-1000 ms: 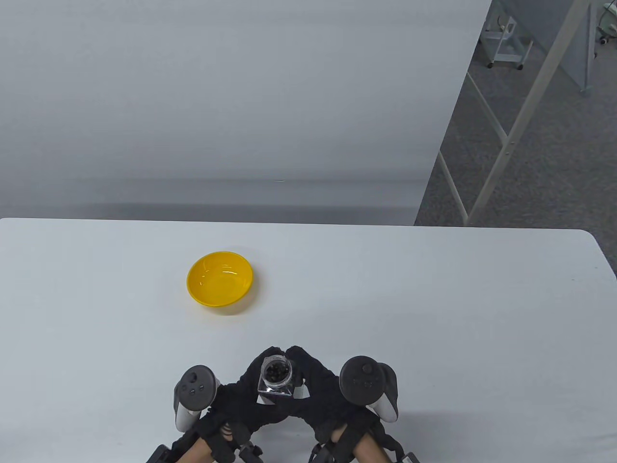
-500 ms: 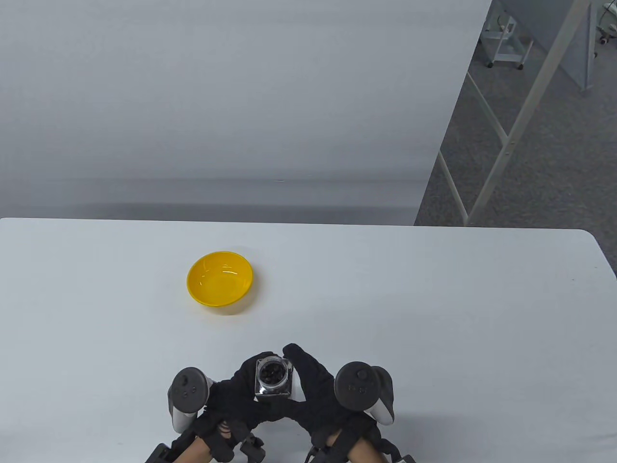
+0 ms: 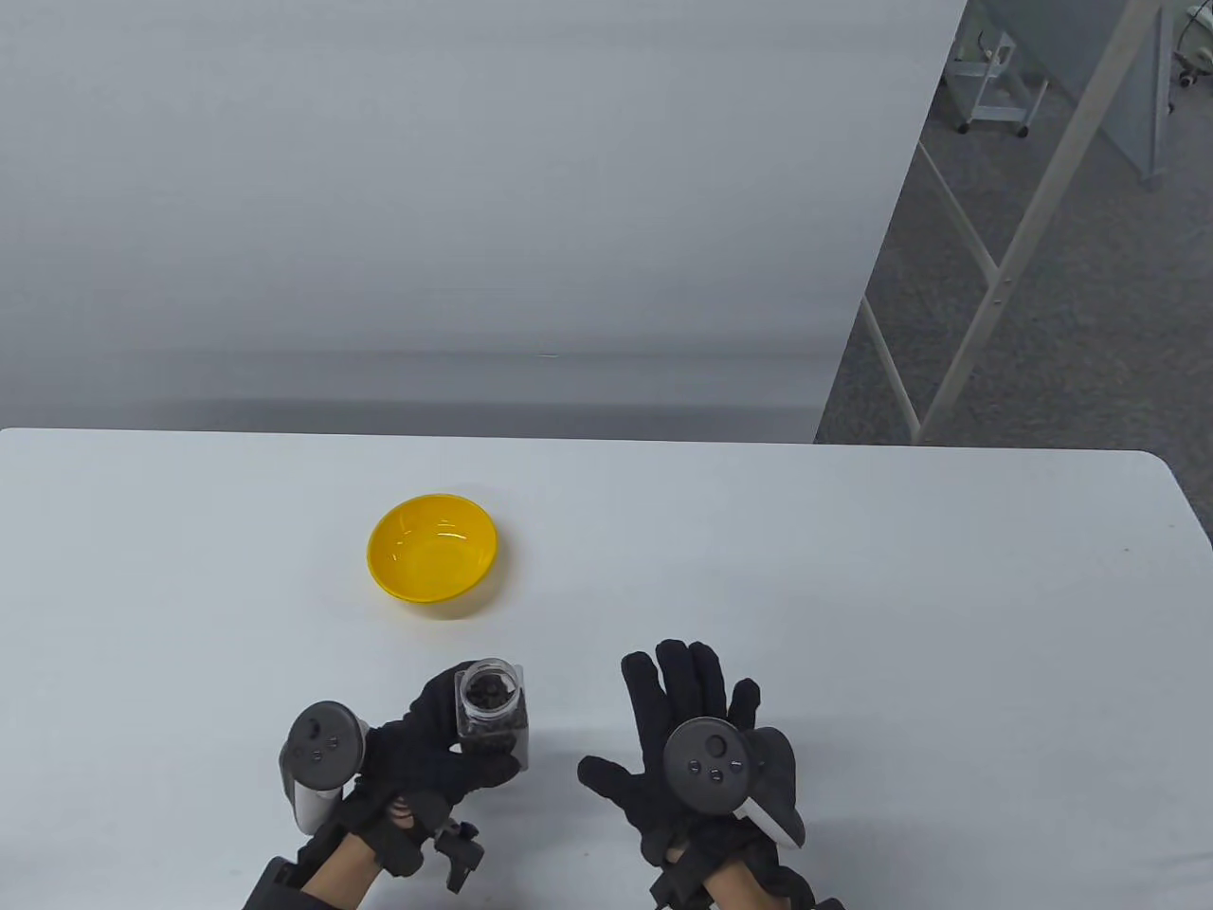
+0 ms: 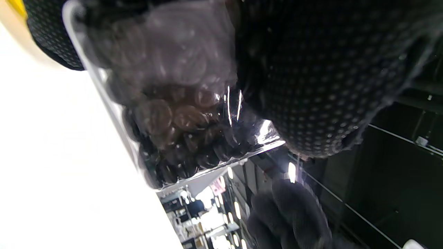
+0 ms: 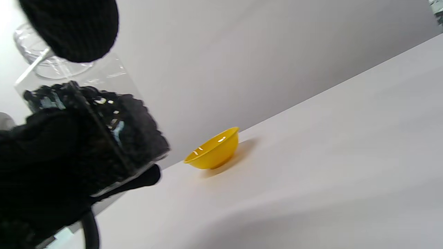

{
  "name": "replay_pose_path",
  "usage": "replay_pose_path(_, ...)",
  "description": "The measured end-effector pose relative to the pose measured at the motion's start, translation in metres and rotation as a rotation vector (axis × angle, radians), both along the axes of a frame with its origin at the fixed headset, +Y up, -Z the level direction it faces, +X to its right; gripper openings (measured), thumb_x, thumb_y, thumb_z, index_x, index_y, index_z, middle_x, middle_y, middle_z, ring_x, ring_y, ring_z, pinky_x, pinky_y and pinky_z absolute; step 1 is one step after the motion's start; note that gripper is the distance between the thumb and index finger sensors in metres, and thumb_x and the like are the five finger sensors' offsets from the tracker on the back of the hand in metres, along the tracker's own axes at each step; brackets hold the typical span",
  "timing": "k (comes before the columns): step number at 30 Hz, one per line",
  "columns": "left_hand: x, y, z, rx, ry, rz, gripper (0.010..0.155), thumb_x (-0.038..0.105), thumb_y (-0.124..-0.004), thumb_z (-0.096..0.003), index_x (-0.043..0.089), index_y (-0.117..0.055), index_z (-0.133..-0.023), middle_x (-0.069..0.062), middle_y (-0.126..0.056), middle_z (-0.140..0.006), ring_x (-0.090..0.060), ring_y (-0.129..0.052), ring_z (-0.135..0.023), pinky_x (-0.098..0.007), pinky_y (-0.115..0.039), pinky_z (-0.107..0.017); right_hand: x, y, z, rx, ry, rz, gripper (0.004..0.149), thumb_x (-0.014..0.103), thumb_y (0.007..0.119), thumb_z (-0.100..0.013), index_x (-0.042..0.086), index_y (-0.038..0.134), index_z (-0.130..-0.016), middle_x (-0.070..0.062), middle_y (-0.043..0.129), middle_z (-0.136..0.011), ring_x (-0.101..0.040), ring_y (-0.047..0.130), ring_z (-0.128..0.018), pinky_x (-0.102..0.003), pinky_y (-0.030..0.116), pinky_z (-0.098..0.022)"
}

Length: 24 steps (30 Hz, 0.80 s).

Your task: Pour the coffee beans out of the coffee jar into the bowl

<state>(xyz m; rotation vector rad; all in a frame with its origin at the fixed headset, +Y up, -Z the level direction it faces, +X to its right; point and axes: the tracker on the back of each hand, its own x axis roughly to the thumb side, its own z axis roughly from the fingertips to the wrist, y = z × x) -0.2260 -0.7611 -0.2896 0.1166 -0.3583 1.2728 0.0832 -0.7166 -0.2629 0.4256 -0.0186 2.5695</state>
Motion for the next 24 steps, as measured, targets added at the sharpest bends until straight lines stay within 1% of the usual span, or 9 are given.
replay_pose_path(2,-0.011,0.003,-0.003,-0.002,0.039,-0.003,0.096,0.044,-0.105,-0.0196,0.009,-0.058,-0.096,-0.018,-0.070,-0.093,-0.050,-0.083,-0.082,-0.066,-0.079,-0.051,0.008,-0.002,0.000,0.021,-0.043,0.060,0.096,0.069,0.072,-0.037,0.028,0.014,-0.101,-0.021,0.002,-0.108,-0.052,0.000,-0.099,-0.083,-0.002,-0.053)
replay_pose_path(5,-0.031,0.010,-0.010,-0.001,0.097,-0.052,0.096,0.043,-0.104,-0.0201,0.009,-0.058,-0.096,-0.019,-0.069,-0.093,-0.050,-0.083,-0.083,-0.066,-0.079,-0.051,0.023,-0.004,0.000,0.008,-0.118,0.163,0.097,0.071,0.070,-0.036,0.029,0.011,-0.100,-0.020,-0.002,-0.108,-0.052,-0.004,-0.098,-0.082,-0.005,-0.051)
replay_pose_path(10,-0.061,0.023,-0.026,0.002,0.193,-0.134,0.096,0.043,-0.104,-0.0216,0.009,-0.056,-0.097,-0.019,-0.068,-0.094,-0.051,-0.081,-0.083,-0.066,-0.080,-0.050,0.049,-0.010,0.005,0.006,-0.225,0.243,0.098,0.074,0.067,-0.036,0.030,0.009,-0.100,-0.021,-0.004,-0.107,-0.053,-0.006,-0.097,-0.082,-0.006,-0.049)
replay_pose_path(13,-0.075,0.028,-0.034,-0.003,0.231,-0.169,0.096,0.043,-0.104,-0.0217,0.010,-0.056,-0.098,-0.019,-0.068,-0.095,-0.051,-0.081,-0.083,-0.065,-0.081,-0.050,0.060,-0.011,0.007,0.002,-0.263,0.288,0.098,0.075,0.067,-0.036,0.031,0.008,-0.100,-0.020,-0.005,-0.107,-0.054,-0.007,-0.096,-0.082,-0.007,-0.049)
replay_pose_path(16,-0.092,0.033,-0.043,-0.003,0.291,-0.226,0.095,0.044,-0.103,-0.0223,0.012,-0.056,-0.098,-0.018,-0.068,-0.095,-0.050,-0.081,-0.083,-0.063,-0.082,-0.049,0.071,-0.014,0.011,0.023,-0.304,0.392,0.097,0.077,0.064,-0.036,0.032,0.006,-0.100,-0.019,-0.008,-0.106,-0.054,-0.007,-0.096,-0.082,-0.006,-0.048)
replay_pose_path(18,-0.103,0.036,-0.049,-0.005,0.328,-0.245,0.095,0.044,-0.103,-0.0222,0.013,-0.056,-0.098,-0.018,-0.068,-0.095,-0.050,-0.081,-0.083,-0.063,-0.082,-0.049,0.078,-0.021,0.015,0.031,-0.330,0.406,0.098,0.078,0.063,-0.036,0.032,0.006,-0.100,-0.020,-0.009,-0.106,-0.055,-0.007,-0.096,-0.083,-0.004,-0.048)
replay_pose_path(20,-0.111,0.038,-0.055,-0.012,0.356,-0.266,0.094,0.043,-0.103,-0.0223,0.013,-0.056,-0.098,-0.018,-0.068,-0.095,-0.050,-0.080,-0.084,-0.063,-0.081,-0.049,0.083,-0.027,0.015,0.006,-0.341,0.401,0.098,0.078,0.063,-0.035,0.031,0.006,-0.100,-0.020,-0.009,-0.106,-0.055,-0.007,-0.095,-0.083,-0.004,-0.048)
replay_pose_path(22,-0.117,0.040,-0.058,-0.015,0.385,-0.293,0.094,0.044,-0.103,-0.0222,0.014,-0.056,-0.098,-0.018,-0.068,-0.095,-0.050,-0.080,-0.083,-0.063,-0.081,-0.049,0.086,-0.029,0.015,-0.043,-0.343,0.418,0.099,0.079,0.062,-0.036,0.032,0.002,-0.099,-0.019,-0.012,-0.105,-0.055,-0.009,-0.095,-0.083,-0.004,-0.048)
replay_pose_path(24,-0.122,0.040,-0.061,-0.023,0.416,-0.310,0.094,0.045,-0.103,-0.0215,0.014,-0.057,-0.098,-0.018,-0.069,-0.094,-0.050,-0.081,-0.082,-0.063,-0.081,-0.048,0.085,-0.026,0.015,-0.027,-0.342,0.397,0.100,0.079,0.062,-0.035,0.032,0.001,-0.099,-0.019,-0.014,-0.104,-0.055,-0.010,-0.094,-0.083,-0.004,-0.048)
